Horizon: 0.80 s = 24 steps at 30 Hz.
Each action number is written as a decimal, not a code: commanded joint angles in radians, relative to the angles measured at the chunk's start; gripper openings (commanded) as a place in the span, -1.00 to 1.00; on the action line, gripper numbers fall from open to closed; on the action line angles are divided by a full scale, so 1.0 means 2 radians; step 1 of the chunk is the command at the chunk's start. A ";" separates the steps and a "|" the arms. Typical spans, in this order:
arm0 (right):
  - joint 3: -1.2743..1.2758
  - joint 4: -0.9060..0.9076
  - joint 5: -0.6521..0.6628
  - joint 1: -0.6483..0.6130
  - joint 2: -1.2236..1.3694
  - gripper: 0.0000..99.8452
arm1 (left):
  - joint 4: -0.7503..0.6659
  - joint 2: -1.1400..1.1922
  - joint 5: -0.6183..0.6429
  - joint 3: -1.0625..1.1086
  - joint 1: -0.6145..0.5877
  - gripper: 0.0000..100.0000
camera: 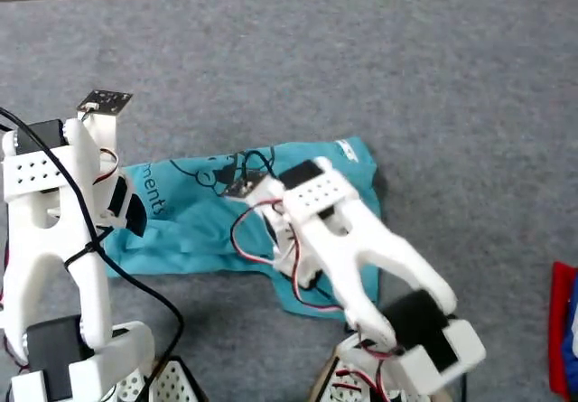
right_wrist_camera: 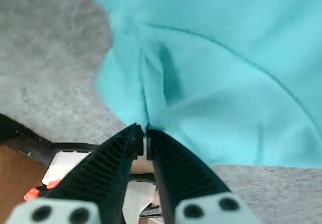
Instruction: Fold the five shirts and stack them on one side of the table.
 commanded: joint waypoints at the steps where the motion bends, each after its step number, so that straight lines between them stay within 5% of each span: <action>1: 0.027 -0.013 -0.006 -0.007 -0.039 -0.96 | -0.002 -0.017 -0.004 -0.005 0.004 -0.59; 11: 0.054 -0.012 -0.003 -0.015 -0.043 -0.65 | -0.002 -0.016 -0.004 -0.005 0.004 -0.59; 17: -0.020 0.060 -0.005 -0.008 -0.043 -0.64 | -0.031 -0.016 0.028 -0.005 0.004 -0.59; 24: -0.230 -0.002 -0.003 0.149 0.001 -0.98 | -0.107 -0.016 0.158 -0.002 0.035 -0.59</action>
